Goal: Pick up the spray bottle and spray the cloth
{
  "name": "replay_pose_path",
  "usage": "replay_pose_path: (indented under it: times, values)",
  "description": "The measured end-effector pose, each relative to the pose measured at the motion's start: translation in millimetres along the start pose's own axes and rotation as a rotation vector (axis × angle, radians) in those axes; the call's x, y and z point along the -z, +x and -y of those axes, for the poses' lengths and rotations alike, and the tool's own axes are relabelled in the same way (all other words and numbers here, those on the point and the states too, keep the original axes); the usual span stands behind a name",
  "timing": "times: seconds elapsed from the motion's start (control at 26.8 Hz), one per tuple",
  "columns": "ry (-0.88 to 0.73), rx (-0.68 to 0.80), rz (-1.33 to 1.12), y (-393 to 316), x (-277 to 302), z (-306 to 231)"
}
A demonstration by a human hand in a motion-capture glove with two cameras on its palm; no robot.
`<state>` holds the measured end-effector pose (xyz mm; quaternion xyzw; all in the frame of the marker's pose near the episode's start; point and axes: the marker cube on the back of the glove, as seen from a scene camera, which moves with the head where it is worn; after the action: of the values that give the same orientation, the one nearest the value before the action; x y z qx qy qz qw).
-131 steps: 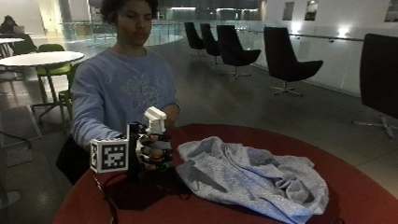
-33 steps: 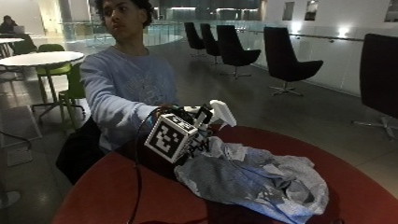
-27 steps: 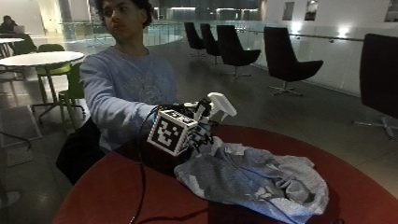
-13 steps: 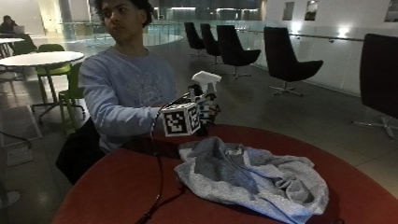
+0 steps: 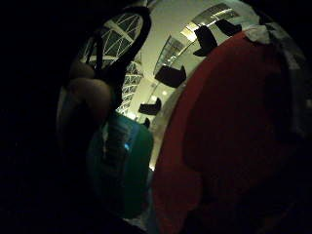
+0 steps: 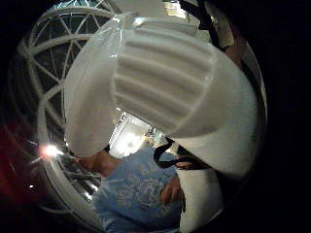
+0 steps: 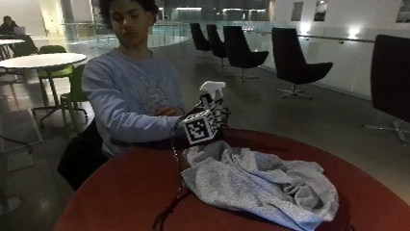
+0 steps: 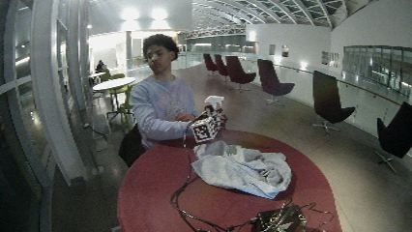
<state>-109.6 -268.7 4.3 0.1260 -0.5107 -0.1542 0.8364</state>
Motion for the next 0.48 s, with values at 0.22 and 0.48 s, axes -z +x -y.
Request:
replay_pose_path:
  times: [0.22, 0.48]
  values:
    - [0.025, -0.017, -0.036, 29.5, -17.1, 0.5]
    - [0.030, -0.031, -0.047, 41.5, -21.4, -3.3]
